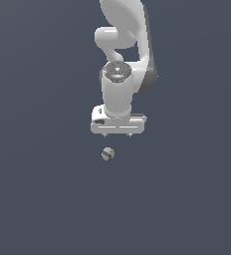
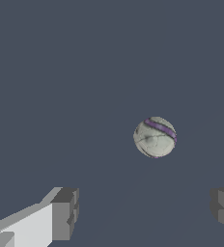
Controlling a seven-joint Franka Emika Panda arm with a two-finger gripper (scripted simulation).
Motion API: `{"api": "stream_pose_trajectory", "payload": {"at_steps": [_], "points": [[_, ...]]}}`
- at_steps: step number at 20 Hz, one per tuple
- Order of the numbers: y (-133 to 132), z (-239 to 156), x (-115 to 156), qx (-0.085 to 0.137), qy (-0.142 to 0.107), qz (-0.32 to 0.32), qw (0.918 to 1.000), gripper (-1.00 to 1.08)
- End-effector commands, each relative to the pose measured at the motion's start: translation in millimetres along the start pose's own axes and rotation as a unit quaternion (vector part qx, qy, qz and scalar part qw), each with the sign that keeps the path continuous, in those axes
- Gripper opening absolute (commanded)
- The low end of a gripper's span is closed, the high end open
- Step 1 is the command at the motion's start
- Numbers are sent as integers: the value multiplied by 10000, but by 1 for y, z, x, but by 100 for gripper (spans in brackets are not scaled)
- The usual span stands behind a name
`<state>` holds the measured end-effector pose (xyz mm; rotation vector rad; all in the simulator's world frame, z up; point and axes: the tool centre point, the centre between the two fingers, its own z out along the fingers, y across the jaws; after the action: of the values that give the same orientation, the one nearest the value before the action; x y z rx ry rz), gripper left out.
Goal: Pick up the object and move it to a goal position.
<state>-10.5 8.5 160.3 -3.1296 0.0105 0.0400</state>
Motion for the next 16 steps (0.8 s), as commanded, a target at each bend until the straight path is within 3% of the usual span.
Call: {"api": "stream_pose_trajectory", "payload": {"at_steps": [1,16], "points": [[0,0,0,0,0,0,10000,100],[1,-9,0,104,-23,48,9999,100]]}}
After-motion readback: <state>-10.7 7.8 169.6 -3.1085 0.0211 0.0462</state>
